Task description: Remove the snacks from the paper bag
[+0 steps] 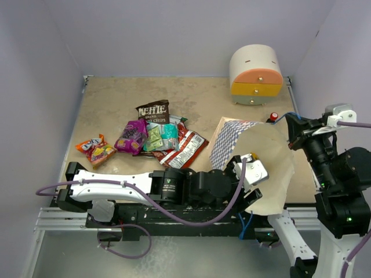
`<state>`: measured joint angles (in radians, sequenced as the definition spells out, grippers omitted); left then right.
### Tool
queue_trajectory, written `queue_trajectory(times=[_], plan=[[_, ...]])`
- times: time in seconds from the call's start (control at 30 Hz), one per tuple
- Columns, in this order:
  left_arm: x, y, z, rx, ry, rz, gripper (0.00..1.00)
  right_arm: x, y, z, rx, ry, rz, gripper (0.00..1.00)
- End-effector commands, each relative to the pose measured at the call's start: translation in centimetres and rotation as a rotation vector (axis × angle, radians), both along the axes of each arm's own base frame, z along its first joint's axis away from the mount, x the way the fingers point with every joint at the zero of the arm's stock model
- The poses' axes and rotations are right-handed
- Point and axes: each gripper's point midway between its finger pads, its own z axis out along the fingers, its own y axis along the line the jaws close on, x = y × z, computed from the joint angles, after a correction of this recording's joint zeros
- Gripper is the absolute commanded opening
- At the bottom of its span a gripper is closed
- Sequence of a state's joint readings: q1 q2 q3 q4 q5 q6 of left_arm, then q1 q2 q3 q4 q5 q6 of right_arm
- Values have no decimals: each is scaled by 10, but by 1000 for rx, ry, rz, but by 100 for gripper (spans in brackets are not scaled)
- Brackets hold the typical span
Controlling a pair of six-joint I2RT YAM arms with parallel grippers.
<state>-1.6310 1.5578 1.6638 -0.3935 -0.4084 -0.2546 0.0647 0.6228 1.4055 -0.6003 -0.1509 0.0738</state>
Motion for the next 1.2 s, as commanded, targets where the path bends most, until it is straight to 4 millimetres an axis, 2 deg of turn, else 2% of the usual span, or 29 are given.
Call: queue_trajectory(times=[0.0, 0.07, 0.13, 0.2, 0.33, 0.57, 0.7, 0.87, 1.03, 1.17], plan=[[4, -1, 46, -114, -83, -6, 70, 9, -11, 37, -76, -98, -55, 0], [7, 0, 39, -98, -78, 15, 71, 14, -3, 35, -88, -91, -11, 0], [11, 3, 29, -80, -65, 46, 72, 17, 10, 25, -94, -70, 67, 0], [13, 7, 18, -58, -40, 74, 73, 20, 14, 15, -90, -47, 88, 0], [15, 13, 0, -29, -9, 102, 73, 16, 30, -16, 23, 29, 163, 0], [27, 23, -29, 21, 31, 159, 74, 7, 55, -43, 150, 104, 294, 0], [41, 15, -42, 17, 60, 155, 72, 3, 65, -47, 140, 131, 357, 0], [58, -8, -54, 23, 16, 132, 61, 0, 60, -42, 123, 135, 333, 0], [65, -35, -97, 81, -31, 132, 48, -1, 59, -34, 111, 123, 329, 0], [68, -53, -112, 54, -53, 125, 47, 1, 59, -32, 106, 128, 326, 0]])
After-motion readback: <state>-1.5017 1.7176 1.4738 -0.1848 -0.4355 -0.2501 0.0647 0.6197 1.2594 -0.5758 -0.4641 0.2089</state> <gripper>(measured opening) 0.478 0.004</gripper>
